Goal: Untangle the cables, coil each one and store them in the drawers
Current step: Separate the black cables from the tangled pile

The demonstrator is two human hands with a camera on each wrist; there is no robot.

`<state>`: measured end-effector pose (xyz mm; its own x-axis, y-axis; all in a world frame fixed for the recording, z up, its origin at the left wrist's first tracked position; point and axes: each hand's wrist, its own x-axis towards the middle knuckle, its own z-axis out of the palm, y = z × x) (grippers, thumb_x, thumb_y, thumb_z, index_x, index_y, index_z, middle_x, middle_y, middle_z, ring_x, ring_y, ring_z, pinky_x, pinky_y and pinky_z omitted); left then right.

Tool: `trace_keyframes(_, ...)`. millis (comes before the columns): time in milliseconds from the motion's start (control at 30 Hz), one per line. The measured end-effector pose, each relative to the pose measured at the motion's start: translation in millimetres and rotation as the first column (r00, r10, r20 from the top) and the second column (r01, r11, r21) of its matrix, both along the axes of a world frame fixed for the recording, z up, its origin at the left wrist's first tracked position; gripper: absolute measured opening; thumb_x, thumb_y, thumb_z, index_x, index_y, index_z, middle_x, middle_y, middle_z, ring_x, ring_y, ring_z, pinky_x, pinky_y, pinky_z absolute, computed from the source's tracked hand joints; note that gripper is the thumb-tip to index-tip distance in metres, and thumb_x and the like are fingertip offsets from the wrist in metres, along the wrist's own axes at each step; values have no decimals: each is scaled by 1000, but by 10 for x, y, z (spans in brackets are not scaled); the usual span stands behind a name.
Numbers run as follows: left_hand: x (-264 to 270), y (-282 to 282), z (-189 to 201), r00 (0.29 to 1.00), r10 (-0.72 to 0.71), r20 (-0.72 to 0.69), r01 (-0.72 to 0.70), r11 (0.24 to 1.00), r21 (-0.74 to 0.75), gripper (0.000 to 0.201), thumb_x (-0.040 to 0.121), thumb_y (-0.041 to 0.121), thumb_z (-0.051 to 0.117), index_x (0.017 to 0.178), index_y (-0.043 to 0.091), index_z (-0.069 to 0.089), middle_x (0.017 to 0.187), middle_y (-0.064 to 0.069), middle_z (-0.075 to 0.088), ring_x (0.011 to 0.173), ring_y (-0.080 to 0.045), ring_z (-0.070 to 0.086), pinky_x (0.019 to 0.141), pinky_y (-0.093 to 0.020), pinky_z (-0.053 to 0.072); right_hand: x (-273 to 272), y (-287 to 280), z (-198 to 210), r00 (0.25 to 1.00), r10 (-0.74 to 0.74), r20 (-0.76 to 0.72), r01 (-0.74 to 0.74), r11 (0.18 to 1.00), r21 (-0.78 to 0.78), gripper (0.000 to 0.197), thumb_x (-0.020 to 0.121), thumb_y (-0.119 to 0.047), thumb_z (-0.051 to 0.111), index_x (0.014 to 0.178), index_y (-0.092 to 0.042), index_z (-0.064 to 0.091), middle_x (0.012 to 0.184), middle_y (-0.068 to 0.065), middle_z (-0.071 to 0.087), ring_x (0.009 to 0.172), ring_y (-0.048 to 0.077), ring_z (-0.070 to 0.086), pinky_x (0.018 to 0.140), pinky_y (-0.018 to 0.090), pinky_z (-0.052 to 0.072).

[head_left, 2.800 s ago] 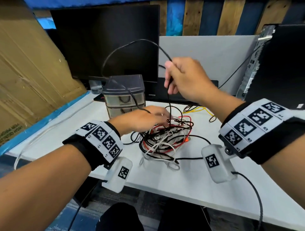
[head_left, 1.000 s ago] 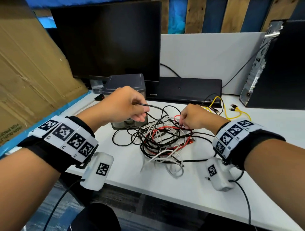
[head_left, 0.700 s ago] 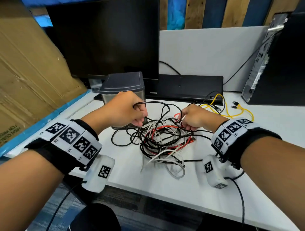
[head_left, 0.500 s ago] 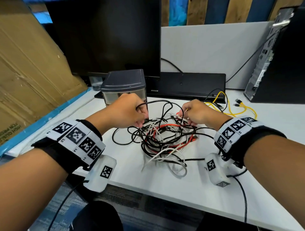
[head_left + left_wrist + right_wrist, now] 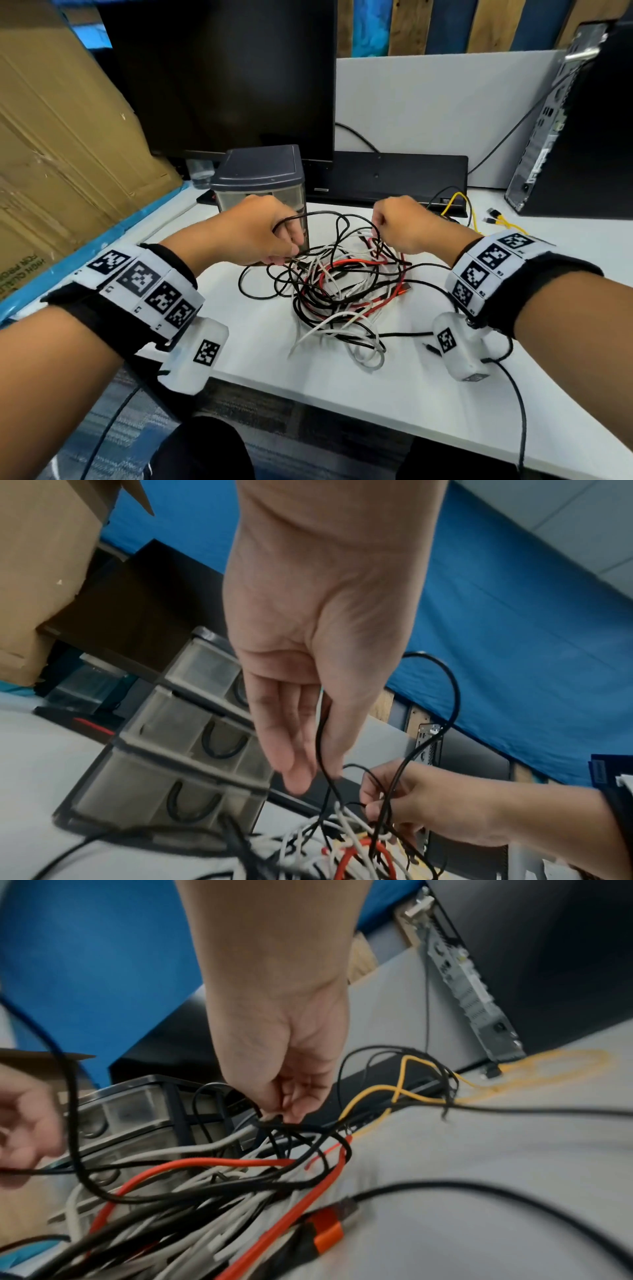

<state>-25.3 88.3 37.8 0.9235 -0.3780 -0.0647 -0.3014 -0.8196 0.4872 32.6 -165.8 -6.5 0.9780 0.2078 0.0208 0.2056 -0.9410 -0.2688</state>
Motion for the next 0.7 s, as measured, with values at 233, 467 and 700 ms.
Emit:
trace_keyframes(233,-58,59,421,949,-157,-273,136,986,-94,110,62,30,90,153,46,31,131,14,61,116,-3,65,88,-25,55,-178,26,307,956,98,276,-81,994,-75,11,106,-19,41,95,-22,44,84,5,54,67,23,51,51,31,31)
trace_keyframes(467,44,-323,518,997,-68,-35,53,946,-319,61,100,34,64,155,30,39,138,11,60,118,0,61,101,-28,50,-298,194,619,890,205,407,-263,961,91,3,106,-22,41,104,-24,41,75,-7,51,67,20,50,58,37,38)
trace_keyframes(700,183,-496,286,972,70,223,0,954,-298,35,109,23,44,86,9,66,82,-8,77,70,-17,71,62,-21,48,-381,276,759,786,127,606,-375,876,304,9,105,-16,48,108,-21,53,82,-5,56,75,15,49,65,24,39)
